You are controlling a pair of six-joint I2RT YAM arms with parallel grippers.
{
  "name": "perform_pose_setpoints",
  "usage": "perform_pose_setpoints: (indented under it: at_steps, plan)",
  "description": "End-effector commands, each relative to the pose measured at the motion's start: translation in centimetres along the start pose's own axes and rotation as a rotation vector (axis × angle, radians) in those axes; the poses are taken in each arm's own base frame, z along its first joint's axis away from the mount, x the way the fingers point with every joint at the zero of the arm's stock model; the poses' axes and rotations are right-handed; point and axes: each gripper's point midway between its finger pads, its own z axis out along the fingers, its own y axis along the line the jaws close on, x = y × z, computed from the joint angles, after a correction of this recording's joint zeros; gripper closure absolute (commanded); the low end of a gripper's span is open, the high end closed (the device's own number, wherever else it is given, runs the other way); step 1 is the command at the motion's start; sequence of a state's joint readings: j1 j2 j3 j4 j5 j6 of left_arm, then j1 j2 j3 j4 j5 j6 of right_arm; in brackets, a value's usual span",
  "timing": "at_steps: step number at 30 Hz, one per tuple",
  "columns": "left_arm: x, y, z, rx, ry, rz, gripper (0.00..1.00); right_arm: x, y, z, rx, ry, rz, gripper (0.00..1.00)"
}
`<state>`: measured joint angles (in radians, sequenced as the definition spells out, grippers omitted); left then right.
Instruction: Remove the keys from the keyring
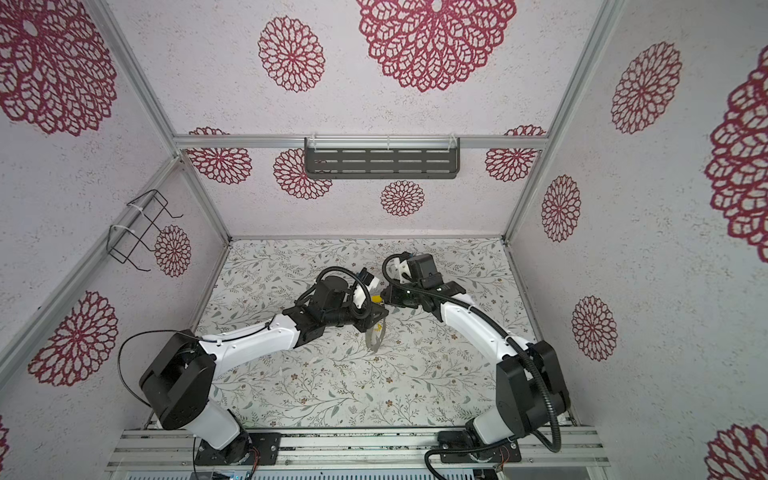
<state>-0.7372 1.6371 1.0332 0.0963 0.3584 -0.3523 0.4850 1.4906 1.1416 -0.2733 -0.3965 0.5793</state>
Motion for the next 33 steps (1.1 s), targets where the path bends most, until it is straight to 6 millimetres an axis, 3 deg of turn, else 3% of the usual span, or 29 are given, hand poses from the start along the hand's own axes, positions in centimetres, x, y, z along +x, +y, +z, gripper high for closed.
perform_pose_setpoints:
  at_steps: [1,7,19,33]
  plan:
    - [-0.7,1.0,0.2,-0.009,0.003,0.001,0.73,-2.1,2.5,-2.2,-0.052,-0.067,-0.025,1.0]
    - [-0.7,1.8,0.0,-0.022,0.0,-0.008,0.73,-2.2,2.7,-2.2,-0.054,-0.069,-0.028,1.0]
    - [-1.5,1.5,0.7,0.014,-0.024,0.01,0.71,-2.2,3.0,-2.2,-0.064,-0.064,-0.032,1.0]
    - [-3.2,1.7,-0.5,-0.022,-0.041,0.135,0.74,-1.9,3.5,-2.1,-0.091,-0.044,-0.048,1.0]
